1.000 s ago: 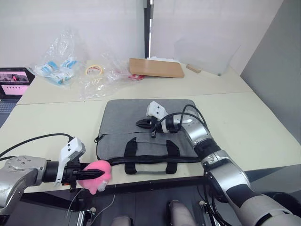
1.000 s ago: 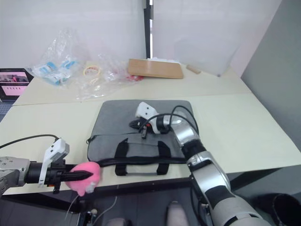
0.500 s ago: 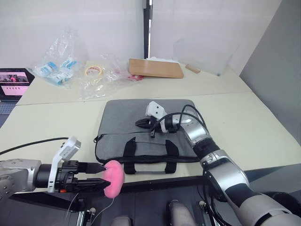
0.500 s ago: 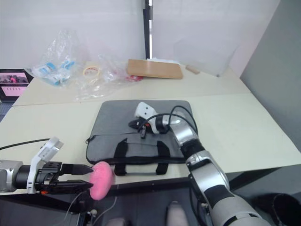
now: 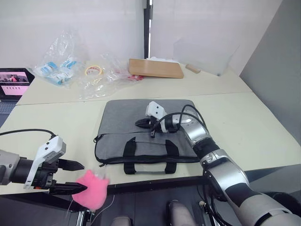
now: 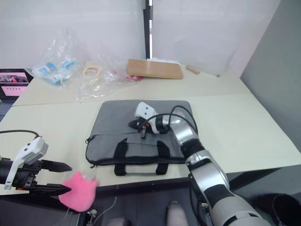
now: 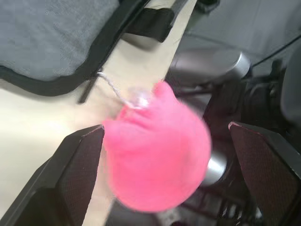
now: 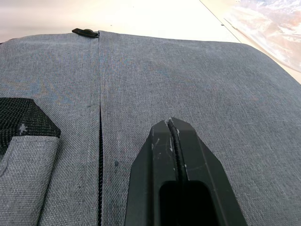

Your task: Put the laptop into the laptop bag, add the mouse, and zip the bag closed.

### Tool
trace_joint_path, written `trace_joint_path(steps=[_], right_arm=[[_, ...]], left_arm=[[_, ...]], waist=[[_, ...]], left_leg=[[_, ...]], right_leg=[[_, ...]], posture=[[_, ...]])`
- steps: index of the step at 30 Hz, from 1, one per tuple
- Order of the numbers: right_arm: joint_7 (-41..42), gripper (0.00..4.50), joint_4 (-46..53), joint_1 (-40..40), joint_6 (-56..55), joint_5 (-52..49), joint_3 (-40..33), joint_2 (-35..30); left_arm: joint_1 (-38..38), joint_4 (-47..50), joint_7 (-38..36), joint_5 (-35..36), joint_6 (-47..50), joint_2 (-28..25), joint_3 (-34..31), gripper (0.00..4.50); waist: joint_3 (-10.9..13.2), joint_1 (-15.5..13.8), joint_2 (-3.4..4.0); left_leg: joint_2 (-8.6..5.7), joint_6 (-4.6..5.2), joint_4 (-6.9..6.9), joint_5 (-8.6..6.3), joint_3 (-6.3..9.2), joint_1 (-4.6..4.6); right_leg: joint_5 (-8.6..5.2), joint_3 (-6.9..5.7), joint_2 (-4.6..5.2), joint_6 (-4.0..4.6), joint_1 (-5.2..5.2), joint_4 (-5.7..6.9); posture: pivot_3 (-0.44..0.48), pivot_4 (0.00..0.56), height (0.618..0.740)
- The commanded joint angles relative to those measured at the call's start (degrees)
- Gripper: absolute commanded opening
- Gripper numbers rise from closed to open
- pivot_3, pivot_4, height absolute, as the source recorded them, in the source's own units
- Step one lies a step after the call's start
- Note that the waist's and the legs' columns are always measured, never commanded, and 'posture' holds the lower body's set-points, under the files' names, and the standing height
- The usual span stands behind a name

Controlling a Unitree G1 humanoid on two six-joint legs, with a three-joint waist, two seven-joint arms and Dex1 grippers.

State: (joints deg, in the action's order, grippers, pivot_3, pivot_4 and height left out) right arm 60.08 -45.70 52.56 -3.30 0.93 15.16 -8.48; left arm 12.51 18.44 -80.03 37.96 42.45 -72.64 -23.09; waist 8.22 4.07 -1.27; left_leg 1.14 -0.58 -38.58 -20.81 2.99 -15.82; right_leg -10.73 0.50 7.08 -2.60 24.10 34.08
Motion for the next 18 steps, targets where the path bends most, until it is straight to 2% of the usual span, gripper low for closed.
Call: trace_joint_path(steps=[1,6,10,14,17,18], right_arm=[[-0.1,0.00,-5.8,-3.8,2.2,3.1,2.5,-0.3],[0.0,0.00,-5.5,-4.0,2.5,3.0,2.5,-0.2],[-0.2,0.00,-5.3,-4.1,2.7,3.0,2.4,-0.3],[-0.1,0.00,-5.1,-4.4,2.9,2.9,2.4,-0.4],[0.0,0.00,-5.1,-4.5,3.0,2.9,2.4,-0.4],[0.0,0.00,-5.1,-4.5,3.0,2.9,2.5,-0.5]], left_arm=[[-3.1,-1.1,-1.2,-1.8,-1.6,-1.6,3.4,4.46],[-3.2,-0.4,-1.3,-3.5,-1.1,-1.8,8.4,4.46],[0.9,1.6,-1.7,-3.9,-0.2,-1.6,9.8,4.46],[-0.6,-1.2,3.9,-8.1,-5.0,3.7,12.9,4.46],[-1.2,-2.0,5.3,-9.3,-5.8,6.1,14.0,4.46],[-0.7,-1.8,5.5,-9.3,-5.7,6.6,13.8,3.90]], waist=[[0.0,0.0,0.00],[0.0,0.1,0.00],[0.0,0.1,0.00],[0.0,0.0,0.04],[0.0,0.0,-0.11],[-0.1,0.0,-0.10]], left_leg=[[0.00,0.00,0.00,0.00,-0.01,0.00],[0.01,0.00,0.09,0.00,-0.02,0.02],[0.05,0.00,0.15,0.00,-0.03,0.04],[0.05,0.00,0.22,0.00,-0.02,0.08],[0.10,-0.02,0.23,0.01,0.01,0.09],[0.12,-0.02,0.23,0.01,0.01,0.09]], right_leg=[[0.00,0.00,0.00,0.00,0.00,0.00],[0.14,0.01,-0.01,-0.28,0.03,0.00],[0.13,0.02,-0.04,-0.27,0.03,-0.01],[0.12,0.01,-0.04,-0.26,0.02,-0.03],[0.12,-0.02,-0.10,-0.25,0.01,-0.01],[0.12,-0.02,-0.10,-0.25,0.00,0.00]], posture=[[0.000,0.150,0.740],[0.000,0.150,0.740],[0.000,0.150,0.740],[0.000,0.150,0.740],[0.000,0.150,0.740],[0.000,0.150,0.740]])
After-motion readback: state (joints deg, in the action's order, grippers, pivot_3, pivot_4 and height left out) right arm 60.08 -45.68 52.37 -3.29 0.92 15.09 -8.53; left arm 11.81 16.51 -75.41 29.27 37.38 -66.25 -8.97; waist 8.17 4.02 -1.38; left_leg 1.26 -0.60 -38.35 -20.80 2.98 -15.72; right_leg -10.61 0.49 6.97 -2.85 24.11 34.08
